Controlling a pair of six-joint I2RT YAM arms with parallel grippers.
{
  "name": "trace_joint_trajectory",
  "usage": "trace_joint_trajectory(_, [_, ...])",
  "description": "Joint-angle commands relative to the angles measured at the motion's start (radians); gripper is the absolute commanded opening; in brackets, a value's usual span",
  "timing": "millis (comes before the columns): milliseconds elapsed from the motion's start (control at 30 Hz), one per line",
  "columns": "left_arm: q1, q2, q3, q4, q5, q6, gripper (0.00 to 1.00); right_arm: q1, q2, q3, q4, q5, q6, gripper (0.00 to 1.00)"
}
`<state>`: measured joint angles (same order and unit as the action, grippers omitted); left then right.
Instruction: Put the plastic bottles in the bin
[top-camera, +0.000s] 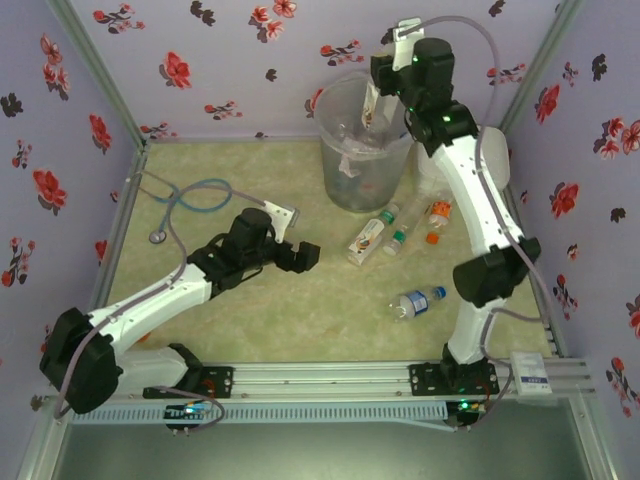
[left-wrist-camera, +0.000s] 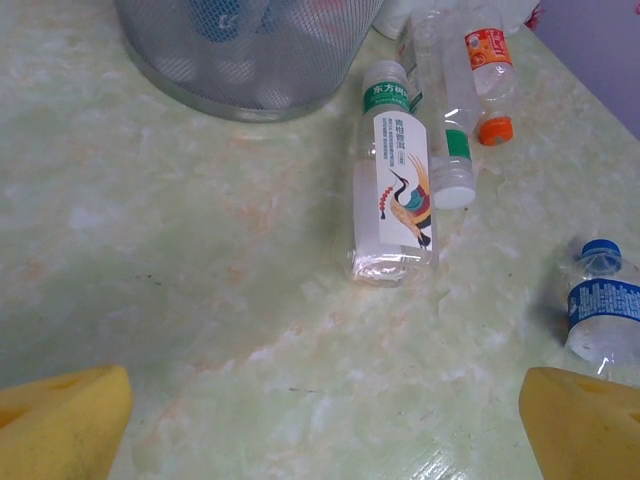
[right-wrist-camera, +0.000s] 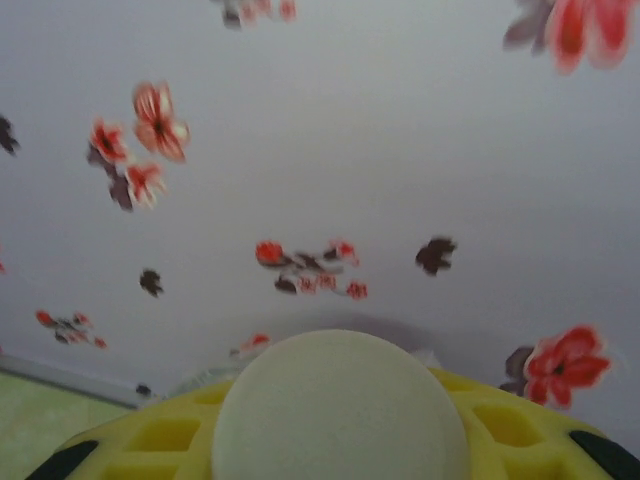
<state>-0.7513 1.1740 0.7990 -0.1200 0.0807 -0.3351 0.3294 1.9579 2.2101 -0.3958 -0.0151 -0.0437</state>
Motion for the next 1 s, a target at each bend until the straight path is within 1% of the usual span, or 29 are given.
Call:
trace_joint_trajectory(0, [0.007,-0.035,-0.029,-0.031,-0.030,-0.024,1.00,-0.017,0.029,0.015,-0.033,-0.147,0.078,0.00])
trace_joint_trajectory(133, [0.007,-0.035,-0.031,-0.040,-0.044,-0.013,1.00,-0.020,0.063,-0.042,-0.049,-0.209,0.129,0.00])
trace_joint_trajectory(233, [0.006,-0.024,-0.025,-0.041,-0.036,-0.010,1.00,-0.020,0.087,-0.072,-0.080,-0.240,0.131,0.00])
trace_joint_trajectory(367, [0.006,-0.018,-0.022,-0.039,-0.027,-0.007,1.00,-0.006,0.117,-0.086,-0.171,-0.226,0.111,0.00])
trace_joint_trajectory(533, [0.005,-0.004,-0.009,-0.056,-0.032,0.013,1.00,0.018,0.130,-0.169,-0.179,-0.215,0.136,0.00])
trace_joint_trajectory(600, [0.006,0.001,-0.005,-0.069,-0.026,0.013,1.00,0.019,0.140,-0.194,-0.148,-0.279,0.178,0.01])
trace_joint_trajectory(633, [0.006,0.006,0.001,-0.083,-0.012,0.016,1.00,0.023,0.148,-0.195,-0.141,-0.300,0.198,0.03])
trace_joint_trajectory(700, [0.002,0.005,0.019,-0.124,0.012,0.021,1.00,0.039,0.167,-0.176,-0.147,-0.298,0.206,0.06])
trace_joint_trajectory(833, [-0.005,-0.031,0.006,-0.159,0.003,0.028,1.00,0.071,0.203,-0.137,-0.173,-0.252,0.223,0.14])
trace_joint_trajectory(967, [-0.005,-0.057,0.002,-0.191,-0.018,0.046,1.00,0.103,0.218,-0.086,-0.244,-0.198,0.194,0.22])
